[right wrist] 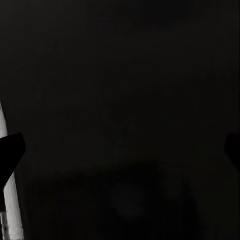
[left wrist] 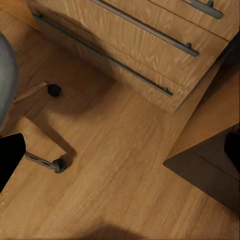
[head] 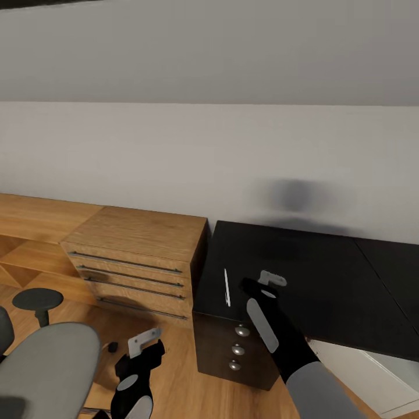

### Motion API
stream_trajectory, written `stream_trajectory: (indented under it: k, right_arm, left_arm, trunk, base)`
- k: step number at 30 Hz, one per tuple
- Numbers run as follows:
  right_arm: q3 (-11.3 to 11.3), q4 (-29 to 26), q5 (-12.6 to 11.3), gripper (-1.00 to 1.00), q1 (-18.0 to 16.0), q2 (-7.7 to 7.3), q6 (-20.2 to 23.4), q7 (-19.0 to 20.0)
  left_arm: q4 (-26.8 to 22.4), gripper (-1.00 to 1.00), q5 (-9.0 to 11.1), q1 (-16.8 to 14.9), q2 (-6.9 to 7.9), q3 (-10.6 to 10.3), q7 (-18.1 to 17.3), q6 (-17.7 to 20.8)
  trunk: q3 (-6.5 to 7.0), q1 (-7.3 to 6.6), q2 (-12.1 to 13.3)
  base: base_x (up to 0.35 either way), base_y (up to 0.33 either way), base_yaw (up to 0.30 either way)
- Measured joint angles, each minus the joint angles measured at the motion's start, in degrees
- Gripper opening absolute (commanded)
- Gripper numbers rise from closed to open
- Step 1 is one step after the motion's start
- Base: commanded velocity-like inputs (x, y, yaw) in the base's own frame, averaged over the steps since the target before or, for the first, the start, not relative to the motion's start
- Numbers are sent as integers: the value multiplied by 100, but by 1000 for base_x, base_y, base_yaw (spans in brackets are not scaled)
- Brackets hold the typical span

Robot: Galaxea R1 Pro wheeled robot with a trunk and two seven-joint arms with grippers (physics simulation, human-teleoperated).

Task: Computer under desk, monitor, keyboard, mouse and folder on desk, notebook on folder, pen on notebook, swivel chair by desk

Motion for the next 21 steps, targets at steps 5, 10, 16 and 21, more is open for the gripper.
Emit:
stream_trajectory:
  k: [5, 10, 16, 21]
  right_arm:
    - [149, -71, 77, 100, -1, -37, 560, -9]
    - [231, -317, 86, 100, 13, -47, 718, -31]
    - [950, -343, 99, 100, 16, -28, 732, -44]
    - [1002, -347, 98, 100, 17, -53, 741, -38]
  left_arm:
    - [92, 100, -4, 0, 117, 10, 1, 17]
    - [114, 100, -3, 0, 173, 11, 1, 36]
    - [125, 100, 6, 1, 172, -2, -6, 38]
    - [133, 100, 6, 0, 172, -4, -2, 38]
  trunk:
    - [0, 0, 0]
    - [0, 0, 0]
    - [-16, 0, 0]
    - [-35, 0, 0]
  base:
    - [0, 0, 0]
    - [0, 0, 17]
    - [0, 0, 217]
    - [0, 0, 75]
